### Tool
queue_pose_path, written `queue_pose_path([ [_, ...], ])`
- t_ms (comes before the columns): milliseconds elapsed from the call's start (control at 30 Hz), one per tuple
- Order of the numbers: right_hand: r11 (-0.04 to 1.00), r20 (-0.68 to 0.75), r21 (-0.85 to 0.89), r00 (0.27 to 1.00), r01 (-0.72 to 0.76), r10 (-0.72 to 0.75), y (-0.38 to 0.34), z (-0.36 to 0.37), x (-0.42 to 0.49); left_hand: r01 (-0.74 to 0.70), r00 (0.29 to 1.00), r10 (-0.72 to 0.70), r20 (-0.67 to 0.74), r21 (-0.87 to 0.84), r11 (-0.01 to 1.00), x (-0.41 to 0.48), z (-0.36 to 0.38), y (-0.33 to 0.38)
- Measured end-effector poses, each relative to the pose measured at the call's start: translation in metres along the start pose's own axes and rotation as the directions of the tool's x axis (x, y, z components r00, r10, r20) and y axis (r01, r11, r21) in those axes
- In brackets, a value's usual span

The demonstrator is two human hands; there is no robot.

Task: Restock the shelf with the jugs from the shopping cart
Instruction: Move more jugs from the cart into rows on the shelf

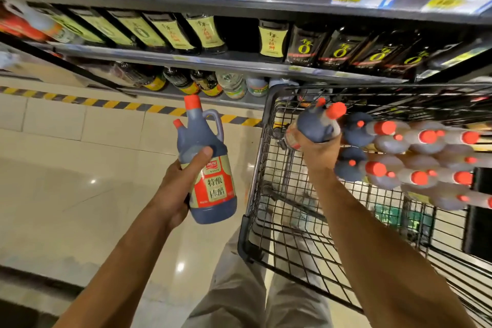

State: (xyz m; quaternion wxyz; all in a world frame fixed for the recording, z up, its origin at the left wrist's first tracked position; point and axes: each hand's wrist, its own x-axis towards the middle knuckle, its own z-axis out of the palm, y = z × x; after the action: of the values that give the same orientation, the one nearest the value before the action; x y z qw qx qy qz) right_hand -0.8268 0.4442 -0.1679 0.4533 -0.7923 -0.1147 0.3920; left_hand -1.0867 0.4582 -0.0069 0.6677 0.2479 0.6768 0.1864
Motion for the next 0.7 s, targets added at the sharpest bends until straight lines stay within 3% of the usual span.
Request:
queue_pose_path([
  [267, 0.972, 0.268, 0.22, 0.963, -0.079, 0.017, -0.077, -0.065, -0.08, -0.052, 0.996, 0.055, 0.065, -0.041, 0.998, -0.045, 0.0, 0.027],
  [533, 0.93, 0.474, 0.365, 0.869, -0.048, -0.141, -0.193, -0.114, -0.157, -0.238, 0.961, 0.254, 0.11, -0.137, 0.962, -0.123, 0.005, 0.066],
  [700, 0.922, 0.582, 0.387, 0.766, 0.032, -0.272, -0.256, -0.118, -0.201, -0.356, 0.92, 0.379, 0.098, -0.198, 0.913, -0.18, 0.003, 0.09],
])
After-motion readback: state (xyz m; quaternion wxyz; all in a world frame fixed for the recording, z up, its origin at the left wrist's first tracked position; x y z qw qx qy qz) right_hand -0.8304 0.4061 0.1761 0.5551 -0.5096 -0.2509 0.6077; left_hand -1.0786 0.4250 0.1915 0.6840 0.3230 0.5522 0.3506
